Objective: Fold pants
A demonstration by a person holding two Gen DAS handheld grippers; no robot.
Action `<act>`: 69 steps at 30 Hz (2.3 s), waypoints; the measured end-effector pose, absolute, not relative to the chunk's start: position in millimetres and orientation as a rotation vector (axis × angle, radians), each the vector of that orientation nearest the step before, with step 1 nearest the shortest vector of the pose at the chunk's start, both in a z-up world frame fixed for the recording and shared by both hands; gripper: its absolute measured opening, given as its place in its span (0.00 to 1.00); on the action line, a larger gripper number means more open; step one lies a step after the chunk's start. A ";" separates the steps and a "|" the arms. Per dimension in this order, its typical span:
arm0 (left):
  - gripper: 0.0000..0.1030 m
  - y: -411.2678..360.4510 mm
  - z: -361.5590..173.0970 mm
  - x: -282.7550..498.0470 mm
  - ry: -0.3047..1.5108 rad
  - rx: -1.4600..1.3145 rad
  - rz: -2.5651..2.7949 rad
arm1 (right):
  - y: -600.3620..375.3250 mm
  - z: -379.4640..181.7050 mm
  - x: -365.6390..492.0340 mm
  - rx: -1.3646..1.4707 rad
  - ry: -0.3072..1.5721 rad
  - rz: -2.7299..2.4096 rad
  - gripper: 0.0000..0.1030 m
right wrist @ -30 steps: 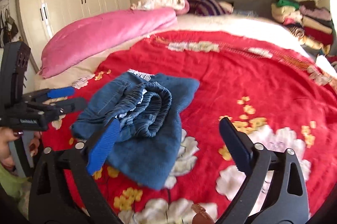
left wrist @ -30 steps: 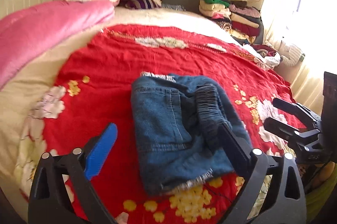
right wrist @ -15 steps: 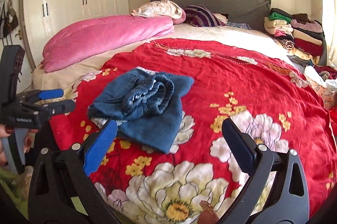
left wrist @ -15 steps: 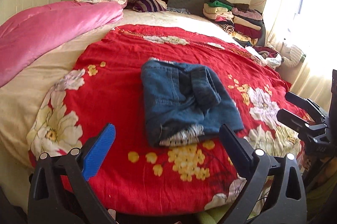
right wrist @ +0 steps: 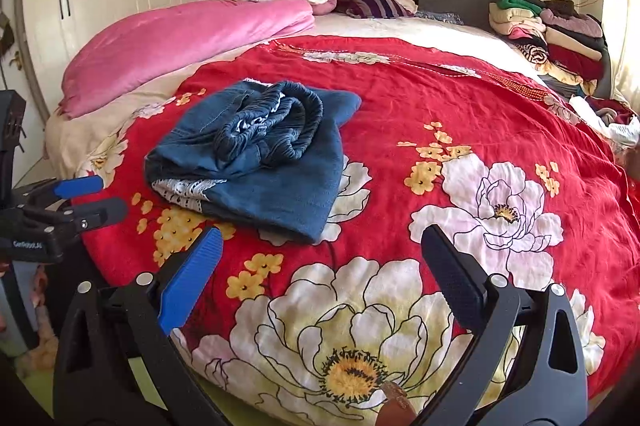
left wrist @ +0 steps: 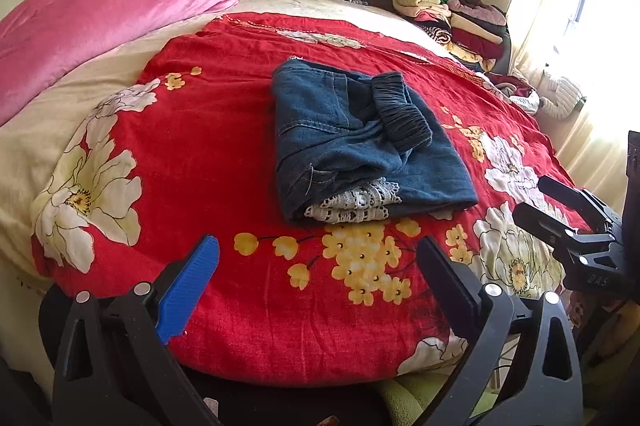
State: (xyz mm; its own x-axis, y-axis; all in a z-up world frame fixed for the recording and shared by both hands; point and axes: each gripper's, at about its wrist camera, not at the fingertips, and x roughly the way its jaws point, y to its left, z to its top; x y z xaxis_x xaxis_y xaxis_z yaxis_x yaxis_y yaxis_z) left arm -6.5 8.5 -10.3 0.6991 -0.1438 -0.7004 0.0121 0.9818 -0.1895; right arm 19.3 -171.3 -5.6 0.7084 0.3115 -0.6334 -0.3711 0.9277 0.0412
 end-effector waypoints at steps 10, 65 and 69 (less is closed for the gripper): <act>0.96 8.4 -5.8 -7.0 0.775 -0.176 -0.077 | -169.8 -6.3 18.4 -0.095 0.691 0.387 0.91; 0.96 10.8 1.5 -11.4 0.763 -0.167 -0.034 | -168.8 -4.2 16.5 -0.090 0.690 0.385 0.91; 0.96 10.5 -0.5 -10.9 0.769 -0.162 -0.032 | -169.2 -3.9 16.2 -0.088 0.690 0.384 0.91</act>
State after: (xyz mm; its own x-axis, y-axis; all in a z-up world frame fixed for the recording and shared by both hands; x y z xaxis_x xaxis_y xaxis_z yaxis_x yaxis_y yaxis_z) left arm -10.9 10.5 -0.5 0.7189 -0.0882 -0.6895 -0.0301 0.9870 -0.1577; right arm 16.2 -169.2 -3.9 0.7041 0.3163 -0.6357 -0.3740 0.9263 0.0466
